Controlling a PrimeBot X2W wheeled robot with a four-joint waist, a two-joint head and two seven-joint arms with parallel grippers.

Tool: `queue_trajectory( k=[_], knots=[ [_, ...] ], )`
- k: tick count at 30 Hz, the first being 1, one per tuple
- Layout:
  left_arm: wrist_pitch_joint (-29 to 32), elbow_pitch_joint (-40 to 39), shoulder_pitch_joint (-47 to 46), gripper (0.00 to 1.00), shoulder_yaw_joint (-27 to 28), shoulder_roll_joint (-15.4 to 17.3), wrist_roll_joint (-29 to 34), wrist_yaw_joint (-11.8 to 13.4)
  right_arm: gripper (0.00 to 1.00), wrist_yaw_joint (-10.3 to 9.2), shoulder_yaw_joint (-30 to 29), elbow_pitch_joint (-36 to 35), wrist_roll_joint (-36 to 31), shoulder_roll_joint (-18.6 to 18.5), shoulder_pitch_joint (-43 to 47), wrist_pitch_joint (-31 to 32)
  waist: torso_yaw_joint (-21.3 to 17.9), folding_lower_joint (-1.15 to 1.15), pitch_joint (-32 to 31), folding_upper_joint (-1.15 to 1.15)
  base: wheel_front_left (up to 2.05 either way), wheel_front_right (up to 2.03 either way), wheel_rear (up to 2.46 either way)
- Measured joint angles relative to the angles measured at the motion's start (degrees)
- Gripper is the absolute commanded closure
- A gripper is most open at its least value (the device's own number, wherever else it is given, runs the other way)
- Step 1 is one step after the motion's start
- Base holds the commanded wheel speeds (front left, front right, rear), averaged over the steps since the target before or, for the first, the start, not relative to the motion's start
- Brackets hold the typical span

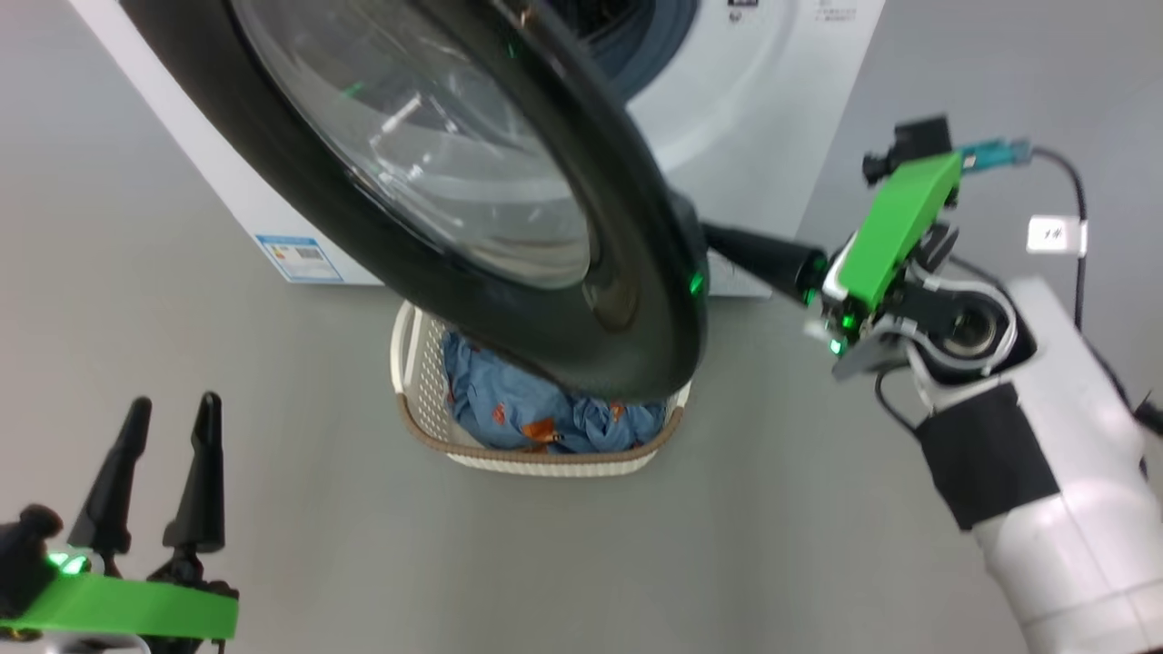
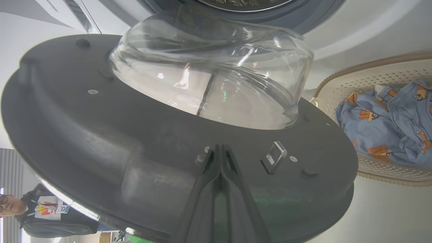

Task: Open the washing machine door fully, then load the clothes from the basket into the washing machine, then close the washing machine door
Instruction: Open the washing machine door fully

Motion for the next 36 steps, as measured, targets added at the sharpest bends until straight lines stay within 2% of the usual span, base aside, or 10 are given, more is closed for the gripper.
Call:
queue_trajectory(
  k=[9,20,36],
  knots=[
    [0.0,1.9,1.4,0.0,0.1,-1.4,1.0,0.0,1.0,-0.01,0.2,-3.3,2.7,-0.1,6.9,1.6,2.3,0.0,-4.0,0.0,0.0,0.0,0.0],
    [0.0,3.5,2.6,0.0,0.1,-1.7,1.9,0.0,1.0,-0.01,0.6,-3.8,4.0,-0.1,8.6,2.4,7.1,0.0,-6.7,0.0,0.0,0.0,0.0],
    [0.0,4.9,3.6,0.0,0.0,-2.1,3.4,0.0,1.0,-0.01,3.1,-3.6,6.5,0.0,11.9,4.8,12.1,0.0,-9.8,0.0,0.0,0.0,0.0]
  ],
)
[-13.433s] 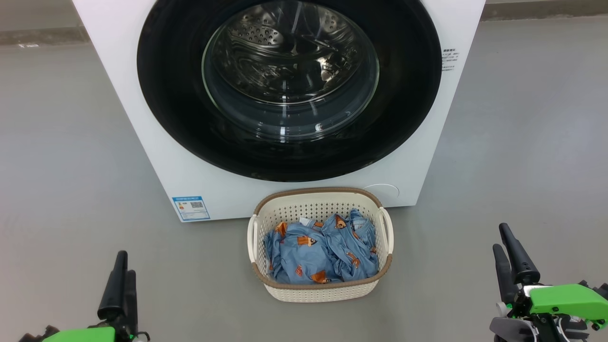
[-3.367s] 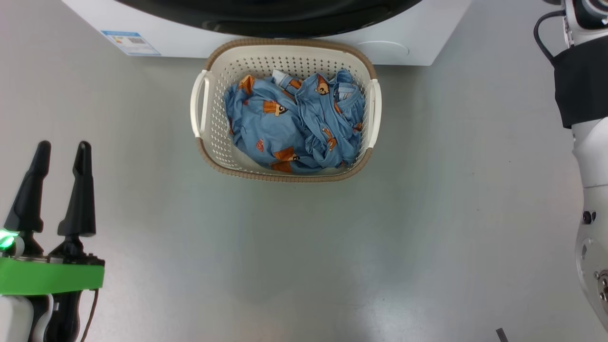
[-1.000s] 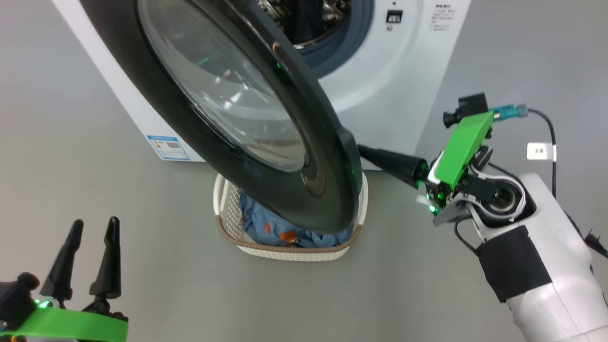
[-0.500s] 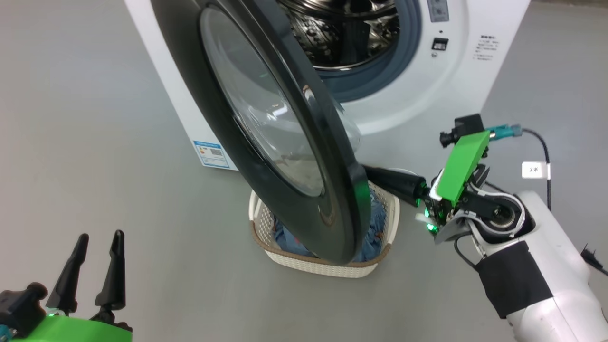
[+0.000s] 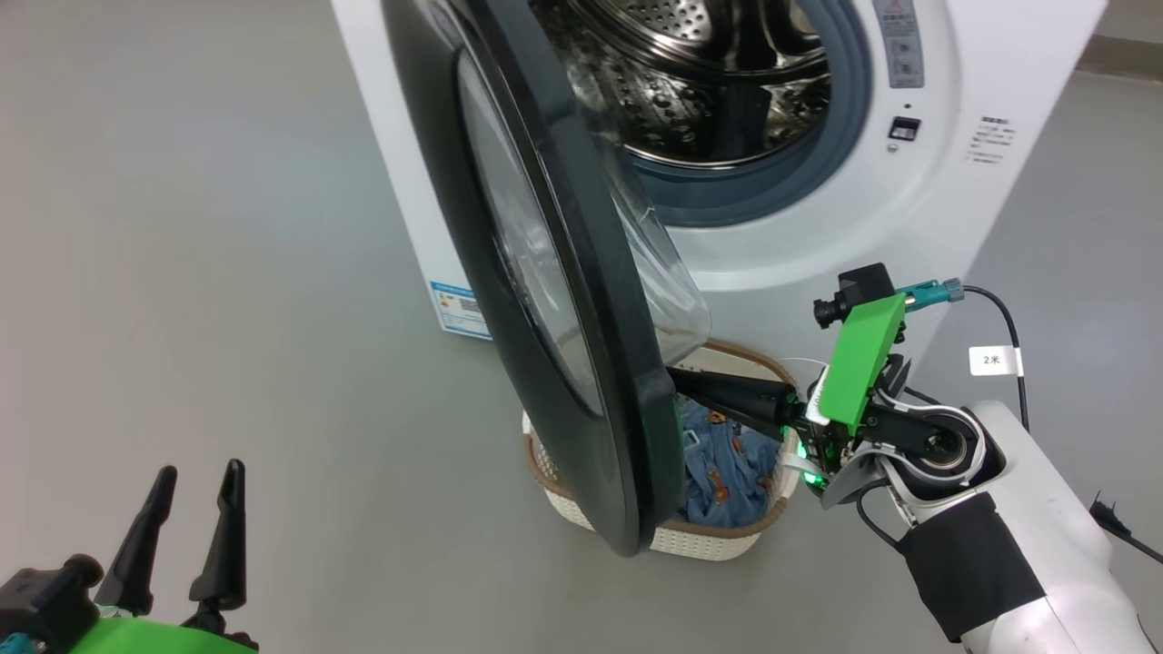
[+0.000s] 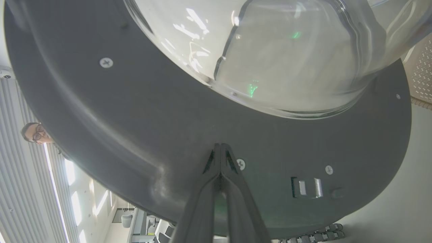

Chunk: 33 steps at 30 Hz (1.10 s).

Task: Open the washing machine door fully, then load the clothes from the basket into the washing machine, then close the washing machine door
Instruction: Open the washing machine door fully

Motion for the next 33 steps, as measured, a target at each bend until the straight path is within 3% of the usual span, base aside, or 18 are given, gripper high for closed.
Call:
queue_trajectory(
  k=[18,33],
  knots=[
    [0.0,0.5,0.0,0.0,0.1,-0.4,0.1,0.0,1.0,0.0,2.5,-0.3,2.6,0.0,0.7,-0.5,5.7,0.0,-0.4,0.0,0.0,0.0,0.0],
    [0.0,0.6,0.0,0.0,0.7,-0.5,0.1,0.0,1.0,0.0,4.5,-0.3,4.0,0.1,0.7,-1.8,5.8,0.0,-0.1,0.0,0.0,0.0,0.0]
  ],
)
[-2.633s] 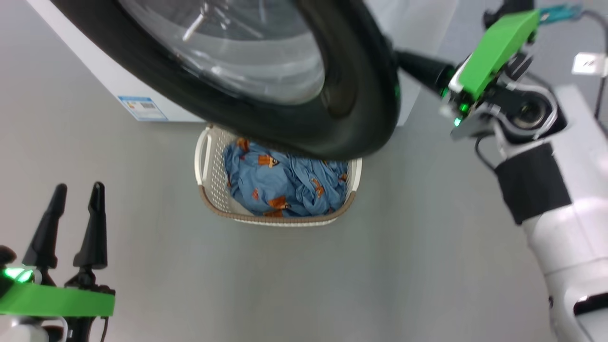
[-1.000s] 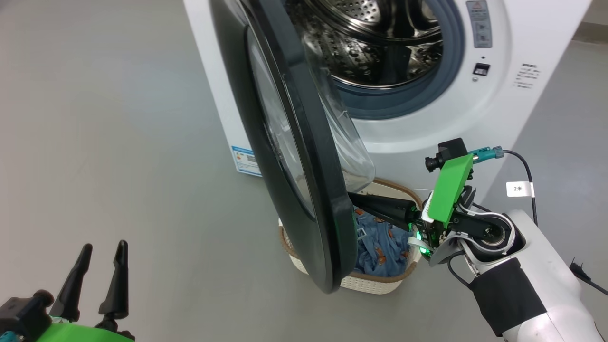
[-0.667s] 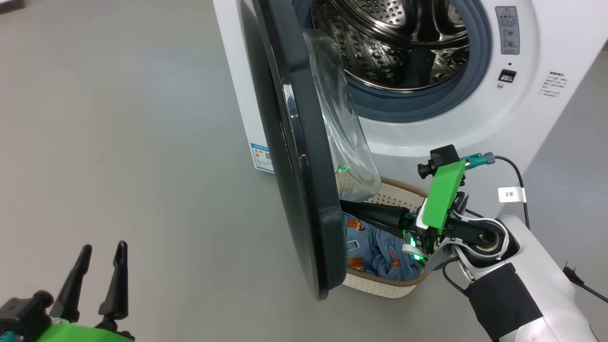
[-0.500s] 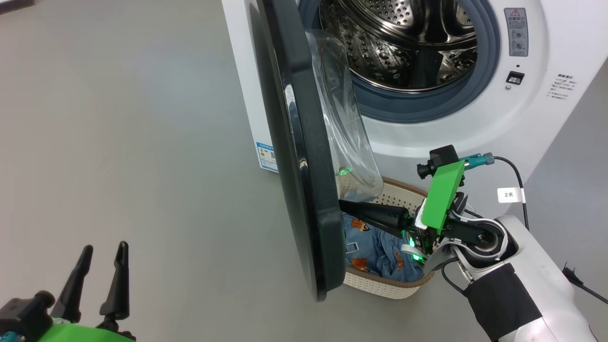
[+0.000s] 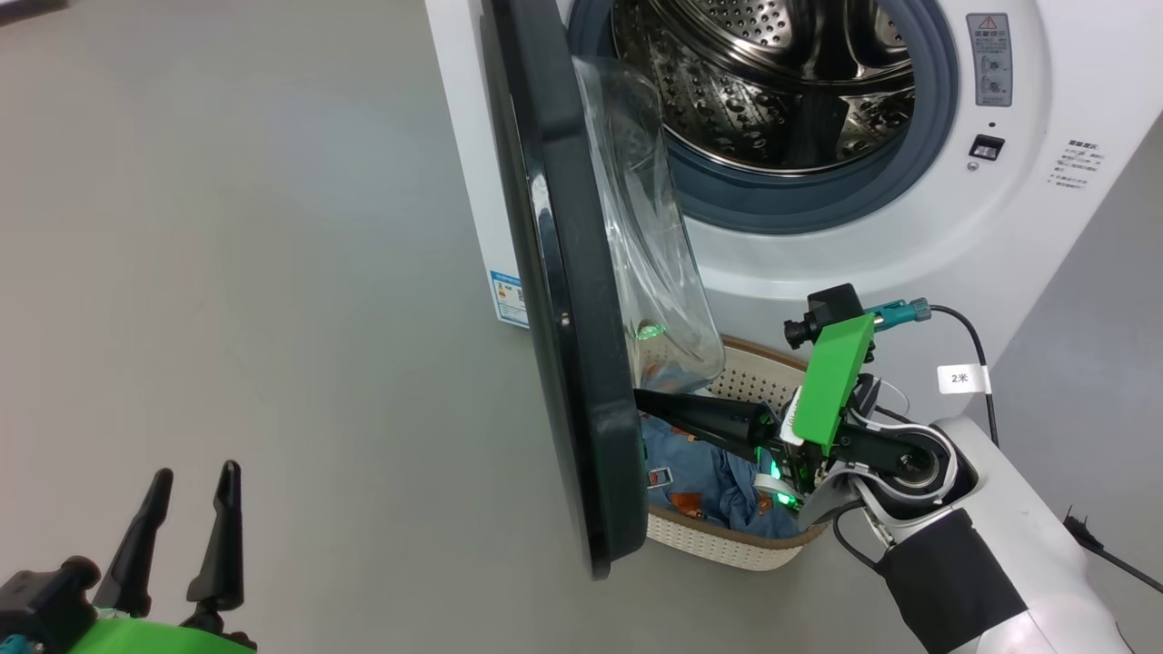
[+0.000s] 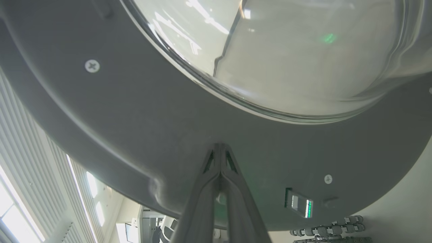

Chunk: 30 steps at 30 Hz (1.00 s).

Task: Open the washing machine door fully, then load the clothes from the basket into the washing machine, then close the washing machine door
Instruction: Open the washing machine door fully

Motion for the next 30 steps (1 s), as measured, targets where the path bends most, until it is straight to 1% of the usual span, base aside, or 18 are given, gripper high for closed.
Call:
queue_trajectory(
  k=[5,6,7,8,9,10,11,12,18,24,30],
  knots=[
    [0.0,0.0,0.0,0.0,0.1,-0.4,0.3,0.0,1.0,0.0,0.5,-0.5,0.0,0.2,0.0,-1.0,-1.2,0.0,-0.2,0.0,0.0,0.0,0.0],
    [0.0,0.0,0.0,0.0,0.1,-0.5,0.4,0.0,0.96,0.0,0.4,-0.8,0.0,0.3,0.0,-1.2,-1.5,0.0,-0.2,0.0,0.0,0.0,0.0],
    [0.0,0.0,0.0,0.0,0.1,-0.5,0.4,0.0,0.78,0.0,0.4,-1.0,0.0,0.3,0.0,-1.5,-1.7,0.0,-0.3,0.0,0.0,0.0,0.0],
    [0.0,0.0,0.0,0.0,0.1,-0.5,0.4,0.0,0.67,0.0,0.4,-1.3,0.0,0.3,0.0,-1.7,-2.0,0.0,-0.3,0.0,0.0,0.0,0.0],
    [0.0,0.0,0.0,0.0,0.2,-0.5,0.4,0.0,0.61,0.0,0.3,-1.5,0.0,0.3,0.0,-1.8,-2.4,0.0,-0.4,0.0,0.0,0.0,0.0],
    [0.0,-0.1,0.0,0.0,0.2,-0.5,0.4,0.0,0.51,0.0,0.1,-1.9,0.0,0.4,0.0,-2.2,-2.7,0.0,-0.5,0.0,0.0,0.0,0.0],
    [0.0,-0.1,0.0,0.0,0.2,-0.5,0.4,0.0,0.13,0.0,-0.2,-2.4,0.0,0.4,0.0,-2.6,-3.1,0.0,-0.6,0.0,0.0,0.0,0.0],
    [0.0,-0.2,0.0,0.0,0.2,-0.5,0.4,0.0,0.0,0.0,-0.5,-2.8,0.0,0.3,0.0,-2.8,-3.5,0.0,-0.7,0.0,0.0,0.0,0.0],
    [0.0,-0.7,0.2,0.0,0.2,-0.6,0.5,0.0,0.0,0.0,-1.3,-7.2,-2.0,-0.4,0.9,-7.2,-6.3,0.0,-1.1,0.0,0.0,0.0,0.0],
    [0.0,-1.1,1.2,0.0,0.2,-0.8,0.8,0.0,0.0,0.0,-0.9,-13.9,-9.4,-2.8,3.7,-16.5,-9.9,0.0,-1.3,0.0,0.0,0.0,0.0],
    [0.0,-1.8,1.2,0.0,0.2,-1.0,0.8,0.0,0.0,0.0,1.0,-17.3,-15.4,-4.7,6.8,-25.9,-13.7,0.0,-1.2,0.0,0.0,0.0,0.0]
  ],
)
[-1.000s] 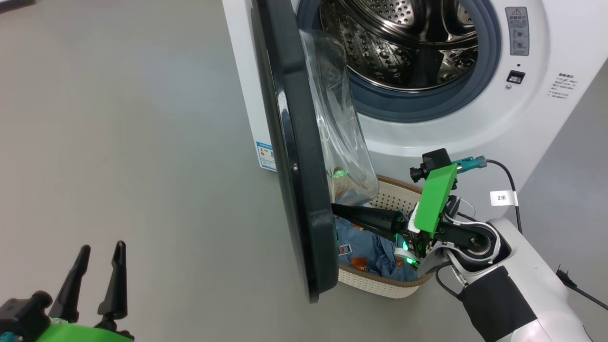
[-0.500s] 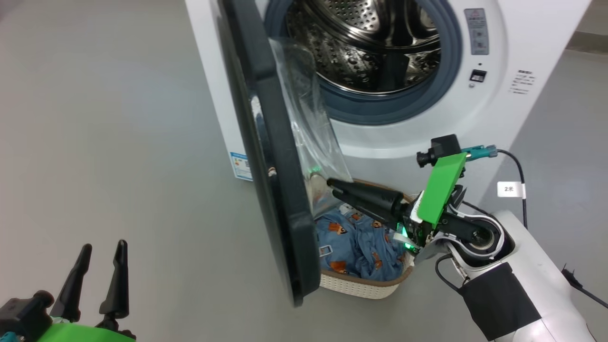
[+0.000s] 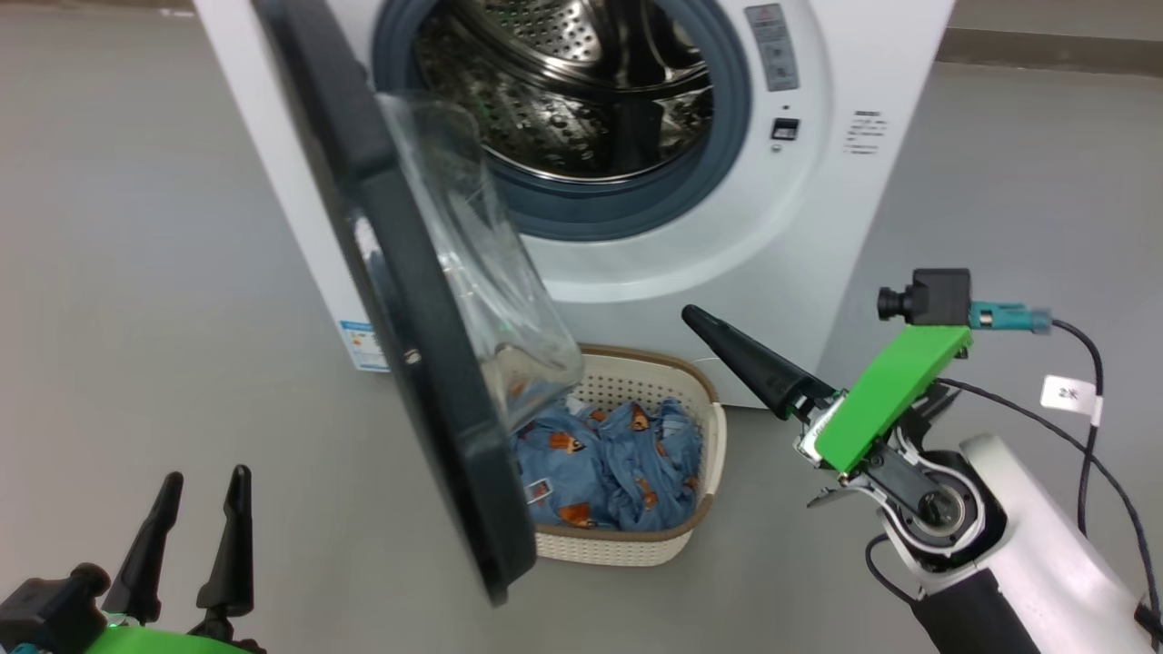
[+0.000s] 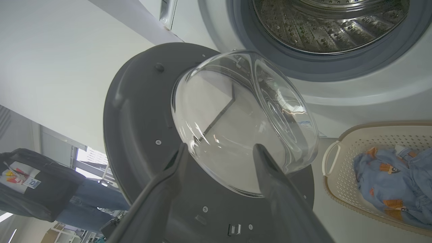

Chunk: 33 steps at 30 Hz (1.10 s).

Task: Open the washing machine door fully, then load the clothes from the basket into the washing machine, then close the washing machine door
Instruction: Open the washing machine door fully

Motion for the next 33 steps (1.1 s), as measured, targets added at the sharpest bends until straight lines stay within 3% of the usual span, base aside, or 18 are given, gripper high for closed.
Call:
queue_trajectory(
  k=[12,19,27,33],
  knots=[
    [0.0,-0.6,1.0,0.0,0.9,-0.3,0.6,0.0,0.0,0.0,2.1,-2.5,-9.4,-3.9,4.7,-19.1,-6.1,0.0,-0.7,0.0,0.0,0.0,0.0],
    [0.0,-0.8,1.4,0.0,1.6,-1.2,1.2,0.0,0.0,0.0,2.0,-1.2,-19.5,-5.8,7.7,-29.4,-8.8,0.0,-1.3,0.0,0.0,0.0,0.0],
    [0.0,-0.9,2.5,0.0,1.9,-1.5,1.7,0.0,0.0,0.01,-1.9,1.2,-30.8,-5.4,12.9,-33.9,-10.9,0.0,-2.0,0.0,0.0,0.0,0.0],
    [0.0,-1.2,2.5,0.0,2.8,-1.7,2.5,0.0,0.0,0.01,-5.6,2.0,-36.6,-1.9,16.2,-34.8,-12.0,0.0,-2.3,0.0,0.0,0.0,0.0]
  ],
)
